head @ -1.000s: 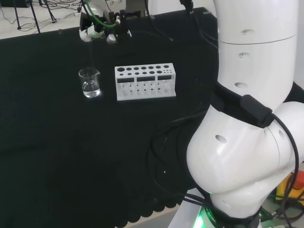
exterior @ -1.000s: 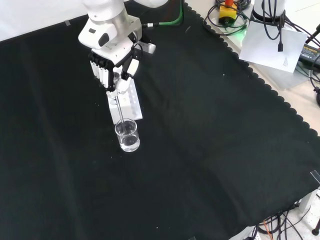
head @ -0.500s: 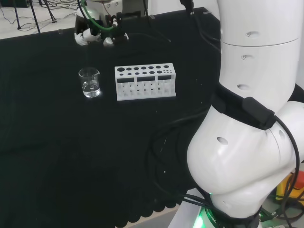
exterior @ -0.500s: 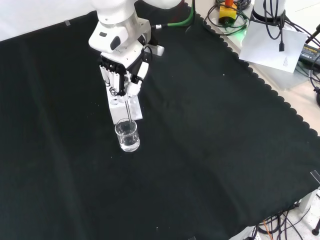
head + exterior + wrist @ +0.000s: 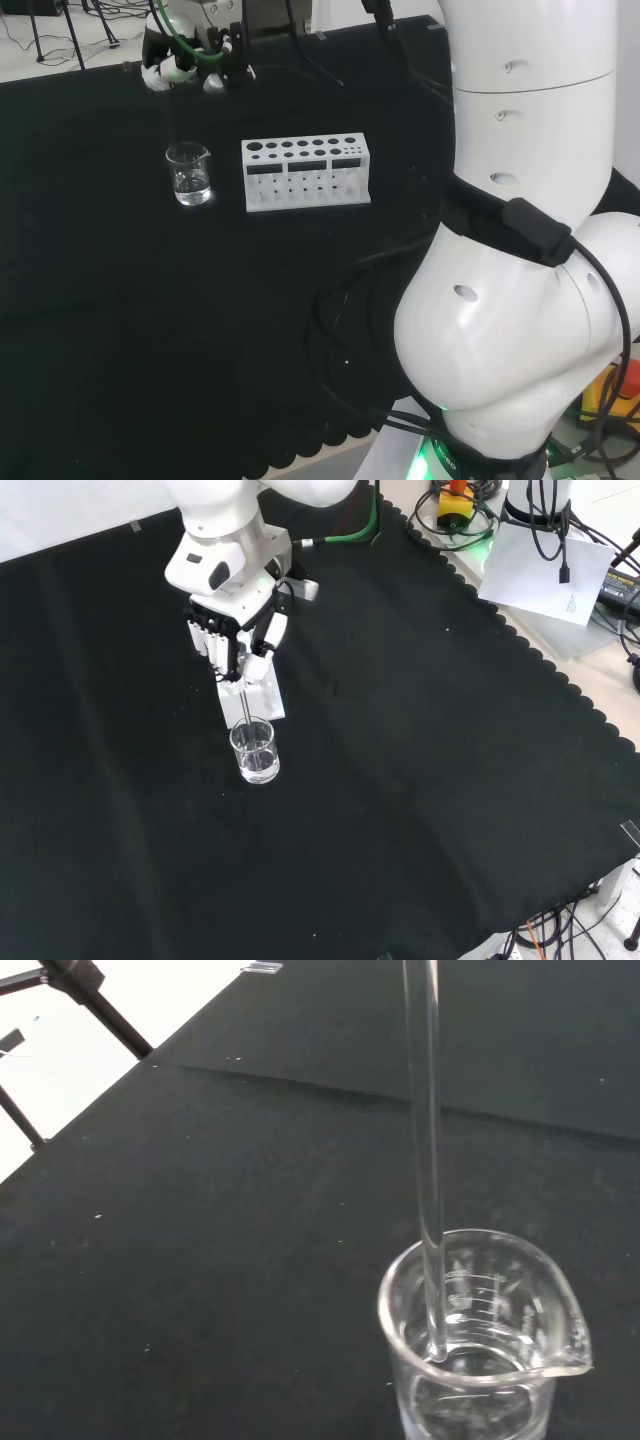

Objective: Stir in the beaker to the left of the white test tube rack with the glass rod.

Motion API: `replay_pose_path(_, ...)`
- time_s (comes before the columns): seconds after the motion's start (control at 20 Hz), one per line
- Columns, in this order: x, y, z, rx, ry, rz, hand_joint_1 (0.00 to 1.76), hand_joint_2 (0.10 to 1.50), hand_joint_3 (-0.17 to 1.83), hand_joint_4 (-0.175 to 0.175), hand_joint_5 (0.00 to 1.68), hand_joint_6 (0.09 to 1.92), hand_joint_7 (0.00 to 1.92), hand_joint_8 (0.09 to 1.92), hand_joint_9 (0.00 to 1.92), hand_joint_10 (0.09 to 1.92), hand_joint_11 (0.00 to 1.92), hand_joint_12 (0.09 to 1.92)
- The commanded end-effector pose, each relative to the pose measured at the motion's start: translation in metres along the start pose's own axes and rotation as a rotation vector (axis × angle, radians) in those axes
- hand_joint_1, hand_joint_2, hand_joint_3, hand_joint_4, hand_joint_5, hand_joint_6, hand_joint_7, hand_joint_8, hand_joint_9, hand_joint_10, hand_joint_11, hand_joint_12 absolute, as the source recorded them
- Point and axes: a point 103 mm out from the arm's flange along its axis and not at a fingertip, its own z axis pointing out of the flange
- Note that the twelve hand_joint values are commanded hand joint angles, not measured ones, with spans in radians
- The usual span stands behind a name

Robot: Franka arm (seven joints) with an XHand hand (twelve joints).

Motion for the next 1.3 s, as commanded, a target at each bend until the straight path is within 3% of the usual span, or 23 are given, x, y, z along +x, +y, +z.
replay_pose_path(0.05, -0.018, -0.012, -0.003, 0.003, -0.01, 0.034, 1.3, 1.11, -0.13, -0.175, 1.18, 0.38, 1.15, 1.06, 1.56, 0.95, 1.35, 1.05)
replay_pose_path(0.6, 0.009, -0.021, -0.004, 0.002, -0.011, 0.007, 1.3, 1.11, -0.13, -0.175, 1.18, 0.38, 1.14, 1.06, 1.56, 0.95, 1.35, 1.05)
replay_pose_path(1.3, 0.001, -0.01, -0.01, -0.009, -0.028, 0.002, 1.3, 1.1, -0.12, -0.175, 1.18, 0.38, 1.14, 1.06, 1.56, 0.95, 1.35, 1.05)
